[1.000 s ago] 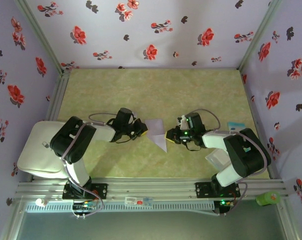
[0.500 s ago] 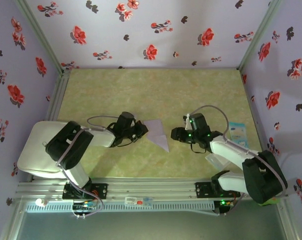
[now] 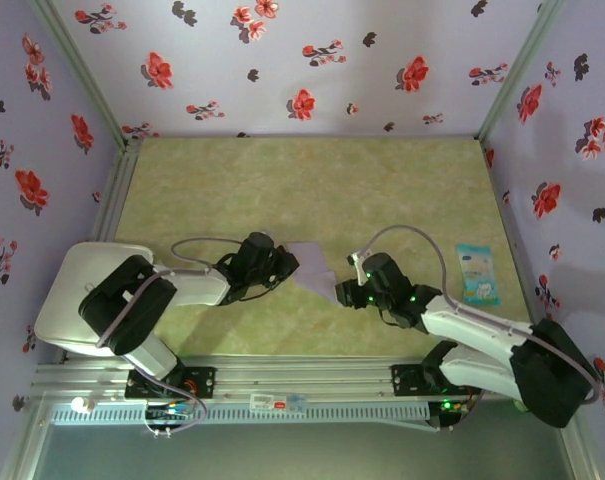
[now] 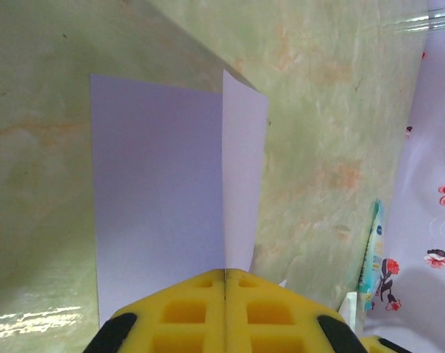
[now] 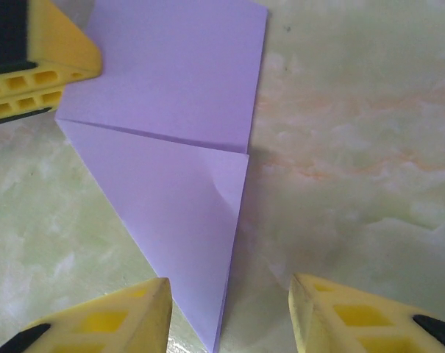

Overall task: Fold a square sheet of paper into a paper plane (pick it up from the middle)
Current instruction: Third fold the triangle at the center of the table.

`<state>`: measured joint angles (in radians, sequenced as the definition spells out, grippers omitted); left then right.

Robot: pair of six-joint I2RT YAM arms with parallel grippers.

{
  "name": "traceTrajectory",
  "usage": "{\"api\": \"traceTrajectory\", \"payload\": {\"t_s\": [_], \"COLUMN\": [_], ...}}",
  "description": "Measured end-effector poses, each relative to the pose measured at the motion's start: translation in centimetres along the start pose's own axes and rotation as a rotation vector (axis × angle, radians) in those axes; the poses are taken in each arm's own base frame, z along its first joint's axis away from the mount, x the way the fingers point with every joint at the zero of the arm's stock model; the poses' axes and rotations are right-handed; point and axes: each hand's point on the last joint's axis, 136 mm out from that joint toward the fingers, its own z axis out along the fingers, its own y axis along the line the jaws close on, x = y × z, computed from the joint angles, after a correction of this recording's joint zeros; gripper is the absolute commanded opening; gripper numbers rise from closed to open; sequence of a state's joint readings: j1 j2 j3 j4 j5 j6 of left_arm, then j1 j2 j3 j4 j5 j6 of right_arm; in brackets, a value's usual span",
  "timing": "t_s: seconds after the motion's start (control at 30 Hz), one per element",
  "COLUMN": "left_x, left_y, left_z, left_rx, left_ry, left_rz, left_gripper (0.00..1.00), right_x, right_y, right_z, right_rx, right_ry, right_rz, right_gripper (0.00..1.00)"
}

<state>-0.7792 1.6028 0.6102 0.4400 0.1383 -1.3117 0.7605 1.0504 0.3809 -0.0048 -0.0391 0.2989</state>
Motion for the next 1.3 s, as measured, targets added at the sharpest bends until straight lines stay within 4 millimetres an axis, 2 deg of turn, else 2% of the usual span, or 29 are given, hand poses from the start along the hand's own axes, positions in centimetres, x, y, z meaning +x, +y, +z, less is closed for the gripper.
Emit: {"api": "traceTrajectory", "payload": {"t_s": [0.1,0.2,0.33,0.67,0.83,1.07,1.3], "left_x": [0.0,-0.1,-0.1,0.1,0.1,0.0,0.2], "left_y": [-0.1,-0.5,-0.9,-0.2,-0.3,-0.8,-1.1], "left_z": [-0.2,-0.5,-0.9,-0.9,-0.9,-0.8,-0.8], "left_rx": [-0.001,0.009,0.018,-0.013,-0.009,-0.015,-0.015], "left_ry": [0.0,-0.003,-0.005,0.006,0.007,0.009,0.027], "left_rz": [0.001,0.003,0.006,0.007,0.008,0.007,0.01], "left_gripper": [0.03,0.04,0.04,0.04,0.03,0.04,0.04], "right_x": [-0.6,-1.8,-2.4,-1.1,0.1,1.7,0.7], "right_y": [0.2,0.0,-0.2,-0.8,0.7,3.2,4.1], "right_z": [-0.8,-1.5,-1.6,-0.9,0.0,1.8,3.2], "right_rx": [0.006,0.033,0.047,0.099,0.092,0.123,0.195], "right_ry": [-0.056,-0.124,-0.156,-0.101,-0.066,-0.025,-0.049], "right_rz": [-0.066,-0.082,-0.079,-0.107,-0.191,-0.442,-0.565], "right_gripper": [0.6,0.62,0.59,0.51,0.5,0.49,0.47]}}
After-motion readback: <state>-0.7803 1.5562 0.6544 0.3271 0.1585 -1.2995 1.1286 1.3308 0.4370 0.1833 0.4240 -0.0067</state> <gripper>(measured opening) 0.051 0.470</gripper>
